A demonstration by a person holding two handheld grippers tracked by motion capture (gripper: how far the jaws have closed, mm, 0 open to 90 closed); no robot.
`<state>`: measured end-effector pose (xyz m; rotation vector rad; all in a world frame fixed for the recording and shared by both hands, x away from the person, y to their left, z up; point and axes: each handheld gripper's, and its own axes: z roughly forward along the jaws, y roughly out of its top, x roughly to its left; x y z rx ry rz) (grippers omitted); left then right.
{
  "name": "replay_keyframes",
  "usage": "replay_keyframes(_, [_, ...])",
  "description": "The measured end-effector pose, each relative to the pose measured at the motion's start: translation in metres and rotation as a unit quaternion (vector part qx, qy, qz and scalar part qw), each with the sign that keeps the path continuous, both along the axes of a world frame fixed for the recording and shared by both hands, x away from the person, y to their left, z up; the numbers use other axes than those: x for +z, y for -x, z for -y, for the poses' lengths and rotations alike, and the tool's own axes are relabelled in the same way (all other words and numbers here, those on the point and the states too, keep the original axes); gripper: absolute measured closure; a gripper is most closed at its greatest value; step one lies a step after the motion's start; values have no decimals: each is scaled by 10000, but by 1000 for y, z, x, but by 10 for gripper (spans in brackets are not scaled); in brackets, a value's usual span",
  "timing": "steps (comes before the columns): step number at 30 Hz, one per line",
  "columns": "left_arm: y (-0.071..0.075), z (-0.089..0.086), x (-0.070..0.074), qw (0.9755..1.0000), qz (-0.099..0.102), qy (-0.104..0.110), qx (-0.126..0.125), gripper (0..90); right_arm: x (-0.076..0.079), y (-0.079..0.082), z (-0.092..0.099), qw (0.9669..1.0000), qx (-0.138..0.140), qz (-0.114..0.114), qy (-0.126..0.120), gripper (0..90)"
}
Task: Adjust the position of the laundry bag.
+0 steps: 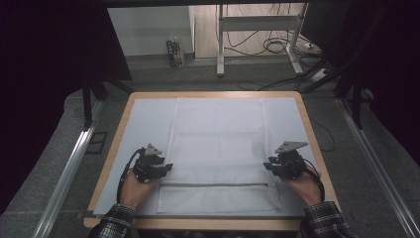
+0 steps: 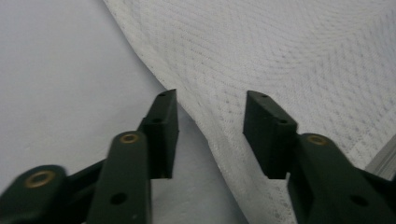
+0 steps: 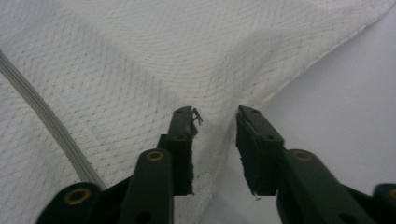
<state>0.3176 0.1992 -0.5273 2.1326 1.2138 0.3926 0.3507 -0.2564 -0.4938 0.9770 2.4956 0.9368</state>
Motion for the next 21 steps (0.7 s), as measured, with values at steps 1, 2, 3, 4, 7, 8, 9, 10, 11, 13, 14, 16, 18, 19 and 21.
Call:
replay_keyframes(1, [1, 0, 0, 10000, 29, -29, 4, 479, 0, 1, 0, 10000, -6, 22, -2, 581])
replay_keyframes(2, [2, 0, 0, 10000, 85, -46, -2, 432, 0, 1, 0, 10000, -13, 47, -24, 559])
replay_keyframes(3, [3, 1, 0, 9999, 103, -31, 8, 388, 1, 2, 0, 10000, 16, 62, -17, 525])
replay_keyframes(4, [4, 1, 0, 9999, 123, 8, -14, 357, 1, 3, -1, 10000, 15, 83, -14, 487])
replay_keyframes(7, [6, 0, 2, 9997, 183, 148, -101, 239, 2, 5, -2, 9999, 37, 157, -48, 379])
replay_keyframes(8, [7, 0, 2, 9995, 179, 233, -137, 183, 2, 6, -2, 9998, 25, 182, -73, 341])
replay_keyframes(9, [8, 1, 3, 9994, 167, 273, -114, 112, 2, 6, -2, 9997, 27, 201, -111, 303])
replay_keyframes(10, [9, 2, 3, 9996, 126, 221, -119, 45, 1, 7, -2, 9996, 47, 227, -162, 252])
replay_keyframes(11, [10, 3, 4, 9996, 149, 195, -163, 35, 1, 7, -2, 9995, 39, 214, -213, 209])
replay_keyframes(13, [13, 3, 4, 9995, 187, 151, -209, 12, 0, 8, 0, 9993, 16, 175, -338, 142])
replay_keyframes(14, [15, 3, 5, 9994, 196, 165, -245, 15, 0, 9, 0, 9991, 10, 156, -401, 116])
replay_keyframes(16, [17, 3, 5, 9993, 238, 53, -292, 16, -1, 11, 1, 9989, -11, 134, -445, 79])
replay_keyframes(18, [20, 3, 4, 9990, 228, -37, -374, 20, -1, 14, 2, 9989, 22, 130, -448, 57])
replay_keyframes(19, [22, 4, 4, 9991, 220, -25, -366, 21, -2, 15, 2, 9988, 26, 141, -464, 48])
replay_keyframes(21, [24, 4, 4, 9988, 271, -89, -399, 21, -1, 18, 2, 9987, 52, 132, -494, 39])
